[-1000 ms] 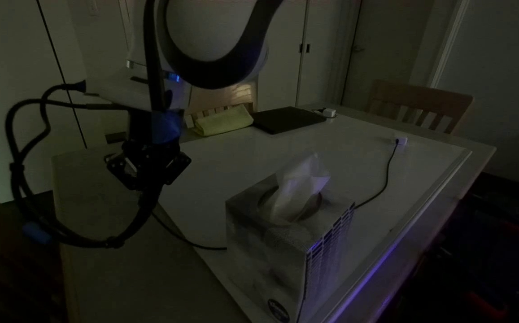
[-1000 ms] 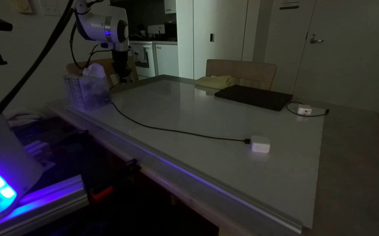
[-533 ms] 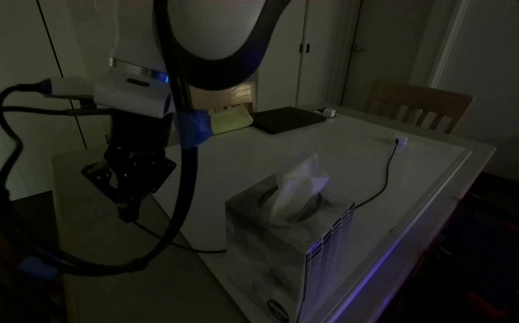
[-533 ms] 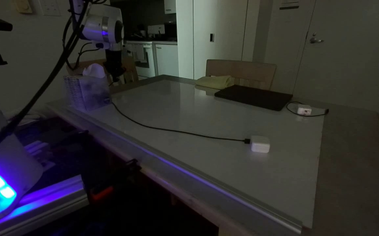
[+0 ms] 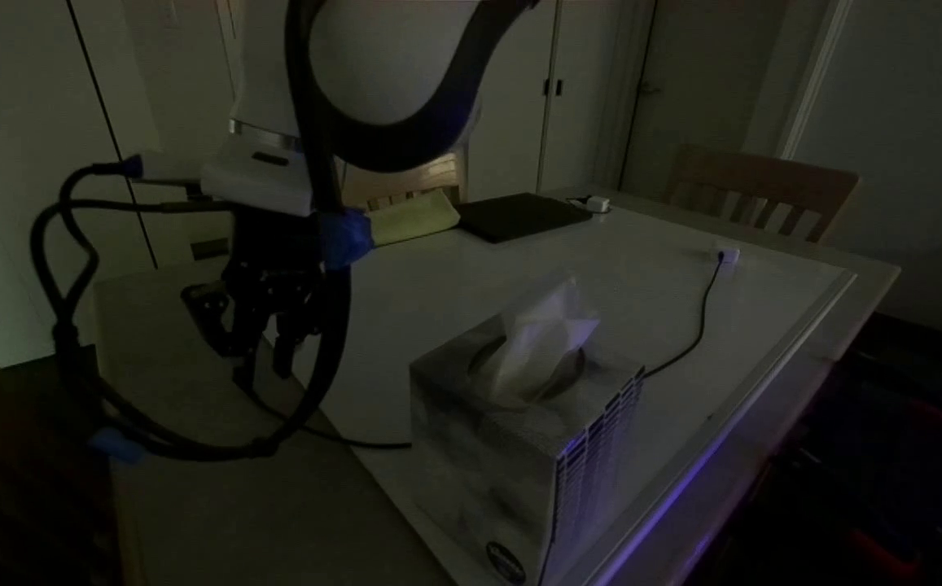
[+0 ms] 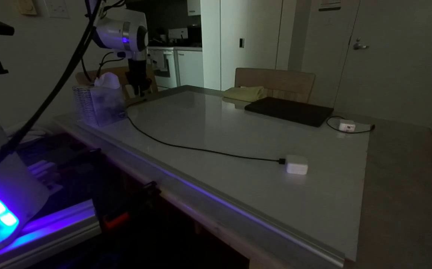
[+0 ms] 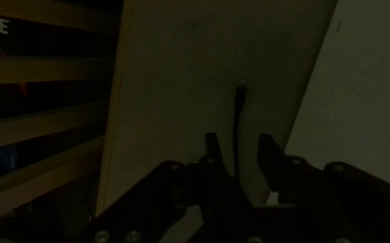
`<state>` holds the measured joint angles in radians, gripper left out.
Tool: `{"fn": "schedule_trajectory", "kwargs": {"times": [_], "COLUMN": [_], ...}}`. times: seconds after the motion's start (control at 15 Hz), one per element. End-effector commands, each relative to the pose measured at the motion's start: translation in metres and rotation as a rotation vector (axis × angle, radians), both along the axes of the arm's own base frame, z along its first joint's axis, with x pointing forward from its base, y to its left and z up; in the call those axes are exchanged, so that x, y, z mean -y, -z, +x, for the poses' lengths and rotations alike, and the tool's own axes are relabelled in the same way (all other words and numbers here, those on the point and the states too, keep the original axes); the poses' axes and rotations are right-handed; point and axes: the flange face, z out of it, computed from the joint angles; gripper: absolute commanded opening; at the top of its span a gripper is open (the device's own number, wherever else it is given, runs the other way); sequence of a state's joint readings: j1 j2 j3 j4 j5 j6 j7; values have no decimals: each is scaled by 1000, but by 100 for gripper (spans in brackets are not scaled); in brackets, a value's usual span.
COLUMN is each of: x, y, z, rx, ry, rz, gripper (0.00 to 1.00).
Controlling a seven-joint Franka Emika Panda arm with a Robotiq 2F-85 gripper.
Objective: Unwind the black charging cable
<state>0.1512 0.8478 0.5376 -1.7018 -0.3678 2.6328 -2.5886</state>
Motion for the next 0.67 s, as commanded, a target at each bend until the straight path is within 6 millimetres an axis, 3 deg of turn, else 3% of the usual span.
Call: {"fn": "schedule_trajectory", "kwargs": {"times": [0.0, 0.33, 0.6], "x": [3, 6, 15], "y": [-14, -45, -71], "z": [3, -6, -14], "rx": [31, 73, 113], "ry": [118, 361, 602], "rz": [-1, 39, 59], "gripper": [66, 99, 100]}}
